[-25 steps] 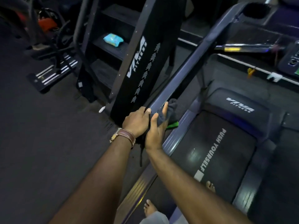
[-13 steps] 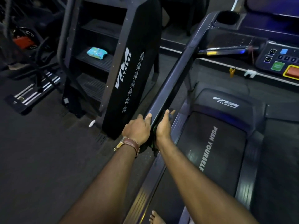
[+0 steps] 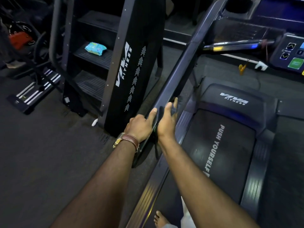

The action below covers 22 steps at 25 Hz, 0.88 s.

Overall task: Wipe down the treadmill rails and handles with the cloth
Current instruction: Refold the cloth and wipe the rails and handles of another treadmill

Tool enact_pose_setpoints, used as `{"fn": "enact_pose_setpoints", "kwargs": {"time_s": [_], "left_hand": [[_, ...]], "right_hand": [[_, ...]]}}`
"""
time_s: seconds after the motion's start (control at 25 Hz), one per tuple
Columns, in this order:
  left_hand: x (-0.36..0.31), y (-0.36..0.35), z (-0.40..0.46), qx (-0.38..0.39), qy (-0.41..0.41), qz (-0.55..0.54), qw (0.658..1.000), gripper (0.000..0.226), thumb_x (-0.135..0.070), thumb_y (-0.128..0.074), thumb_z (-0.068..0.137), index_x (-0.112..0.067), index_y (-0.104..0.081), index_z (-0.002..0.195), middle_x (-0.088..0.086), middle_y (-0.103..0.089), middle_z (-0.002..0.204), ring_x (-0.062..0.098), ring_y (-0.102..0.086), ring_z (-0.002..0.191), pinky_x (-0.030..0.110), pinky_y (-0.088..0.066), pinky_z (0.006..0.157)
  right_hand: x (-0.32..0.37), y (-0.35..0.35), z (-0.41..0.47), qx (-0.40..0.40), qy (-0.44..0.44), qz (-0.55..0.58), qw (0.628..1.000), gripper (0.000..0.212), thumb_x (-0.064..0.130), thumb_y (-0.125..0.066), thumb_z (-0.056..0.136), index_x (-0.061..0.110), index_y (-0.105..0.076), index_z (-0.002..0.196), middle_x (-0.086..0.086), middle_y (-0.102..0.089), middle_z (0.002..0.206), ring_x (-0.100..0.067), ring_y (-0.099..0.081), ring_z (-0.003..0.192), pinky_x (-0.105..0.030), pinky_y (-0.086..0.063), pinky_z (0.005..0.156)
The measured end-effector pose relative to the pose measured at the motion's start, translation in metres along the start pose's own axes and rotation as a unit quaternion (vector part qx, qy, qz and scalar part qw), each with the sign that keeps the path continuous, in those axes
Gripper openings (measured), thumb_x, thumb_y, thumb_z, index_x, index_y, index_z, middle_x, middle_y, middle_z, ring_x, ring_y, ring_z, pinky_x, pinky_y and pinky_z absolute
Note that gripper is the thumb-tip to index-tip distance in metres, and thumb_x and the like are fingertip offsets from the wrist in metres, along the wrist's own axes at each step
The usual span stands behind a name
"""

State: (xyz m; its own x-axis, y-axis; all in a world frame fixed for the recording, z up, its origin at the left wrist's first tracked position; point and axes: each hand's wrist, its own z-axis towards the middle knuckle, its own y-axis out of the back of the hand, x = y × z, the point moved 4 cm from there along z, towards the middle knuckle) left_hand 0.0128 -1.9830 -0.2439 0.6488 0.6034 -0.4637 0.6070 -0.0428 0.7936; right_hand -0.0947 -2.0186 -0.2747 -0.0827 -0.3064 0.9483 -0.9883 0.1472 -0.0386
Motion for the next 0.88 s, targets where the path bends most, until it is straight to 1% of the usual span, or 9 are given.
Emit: {"fn": "enact_pose_setpoints", "kwargs": {"time_s": [0.08, 0.24, 0.32, 0.4, 0.52, 0.64, 0.68, 0.8, 0.88], "left_hand": [[-0.003, -0.002, 0.005, 0.008, -0.002, -0.003, 1.0, 0.091, -0.088, -0.021, 0.076, -0.011, -0.066, 0.094, 0.011, -0.066, 0.102, 0.03, -0.061, 0.09, 0.036, -0.046, 0.077], [-0.01, -0.002, 0.021, 0.025, 0.008, -0.002, 1.0, 0.088, -0.081, -0.027, 0.082, -0.004, -0.067, 0.097, 0.016, -0.067, 0.105, 0.033, -0.06, 0.096, 0.032, -0.041, 0.076], [-0.012, -0.003, 0.026, 0.034, 0.008, -0.015, 0.999, 0.093, -0.086, -0.026, 0.078, -0.004, -0.067, 0.098, 0.014, -0.066, 0.104, 0.032, -0.06, 0.096, 0.034, -0.043, 0.08], [-0.013, -0.005, 0.03, 0.04, 0.005, -0.019, 0.999, 0.093, -0.086, -0.026, 0.077, -0.005, -0.067, 0.097, 0.013, -0.067, 0.103, 0.032, -0.061, 0.096, 0.036, -0.048, 0.084], [-0.016, -0.007, 0.037, 0.054, 0.009, -0.028, 0.998, 0.094, -0.087, -0.026, 0.075, -0.004, -0.067, 0.093, 0.013, -0.068, 0.099, 0.031, -0.063, 0.091, 0.037, -0.05, 0.082], [-0.018, -0.007, 0.037, 0.049, 0.001, -0.047, 0.998, 0.091, -0.088, -0.027, 0.075, -0.007, -0.065, 0.083, 0.011, -0.068, 0.093, 0.028, -0.062, 0.086, 0.035, -0.046, 0.075], [-0.019, -0.007, 0.038, 0.05, -0.004, -0.044, 0.998, 0.087, -0.085, -0.028, 0.078, -0.007, -0.064, 0.081, 0.012, -0.069, 0.093, 0.029, -0.063, 0.086, 0.035, -0.046, 0.074], [-0.026, -0.007, 0.045, 0.044, -0.003, -0.036, 0.998, 0.087, -0.082, -0.028, 0.081, -0.004, -0.065, 0.085, 0.015, -0.069, 0.097, 0.032, -0.063, 0.09, 0.034, -0.046, 0.075], [-0.031, -0.008, 0.048, 0.033, -0.006, -0.034, 0.999, 0.09, -0.086, -0.026, 0.078, -0.006, -0.065, 0.086, 0.013, -0.066, 0.095, 0.029, -0.061, 0.087, 0.036, -0.044, 0.076]], "right_hand": [[-0.004, 0.003, 0.008, 0.01, -0.032, 0.008, 0.999, 0.054, 0.052, -0.028, 0.104, 0.04, -0.017, 0.155, 0.007, -0.02, 0.163, -0.014, -0.019, 0.15, -0.033, -0.019, 0.119], [0.023, 0.001, 0.01, 0.02, 0.121, -0.103, 0.987, 0.06, 0.051, -0.031, 0.1, 0.047, -0.005, 0.154, 0.011, -0.006, 0.166, -0.011, -0.005, 0.151, -0.031, -0.005, 0.118], [0.021, -0.001, 0.03, 0.012, 0.065, -0.068, 0.995, 0.061, 0.055, -0.029, 0.099, 0.047, -0.005, 0.154, 0.009, -0.01, 0.165, -0.014, -0.008, 0.152, -0.038, -0.006, 0.123], [0.024, -0.001, 0.027, 0.021, 0.036, -0.089, 0.995, 0.062, 0.055, -0.031, 0.101, 0.047, 0.0, 0.154, 0.009, -0.006, 0.166, -0.016, -0.006, 0.152, -0.039, -0.005, 0.122], [0.039, -0.001, 0.03, 0.023, 0.108, -0.11, 0.988, 0.068, 0.047, -0.037, 0.103, 0.047, 0.009, 0.153, 0.011, 0.001, 0.166, -0.02, -0.003, 0.152, -0.03, -0.01, 0.112], [0.036, 0.002, 0.045, -0.017, -0.025, -0.037, 0.999, 0.072, 0.047, -0.034, 0.103, 0.037, 0.016, 0.154, -0.002, -0.017, 0.164, -0.025, -0.018, 0.15, -0.028, -0.023, 0.103], [0.039, 0.003, 0.039, -0.007, -0.023, -0.056, 0.998, 0.072, 0.047, -0.034, 0.104, 0.033, 0.015, 0.155, -0.003, -0.014, 0.165, -0.024, -0.015, 0.151, -0.027, -0.022, 0.105], [0.055, 0.001, 0.042, 0.031, 0.112, -0.097, 0.988, 0.064, 0.042, -0.035, 0.105, 0.034, 0.001, 0.157, 0.01, 0.004, 0.166, -0.017, 0.002, 0.152, -0.025, -0.004, 0.113], [0.045, 0.005, 0.077, 0.003, 0.059, -0.028, 0.998, 0.057, 0.041, -0.032, 0.106, 0.033, -0.01, 0.158, 0.011, 0.002, 0.166, -0.016, 0.0, 0.152, -0.033, -0.003, 0.121]]}}
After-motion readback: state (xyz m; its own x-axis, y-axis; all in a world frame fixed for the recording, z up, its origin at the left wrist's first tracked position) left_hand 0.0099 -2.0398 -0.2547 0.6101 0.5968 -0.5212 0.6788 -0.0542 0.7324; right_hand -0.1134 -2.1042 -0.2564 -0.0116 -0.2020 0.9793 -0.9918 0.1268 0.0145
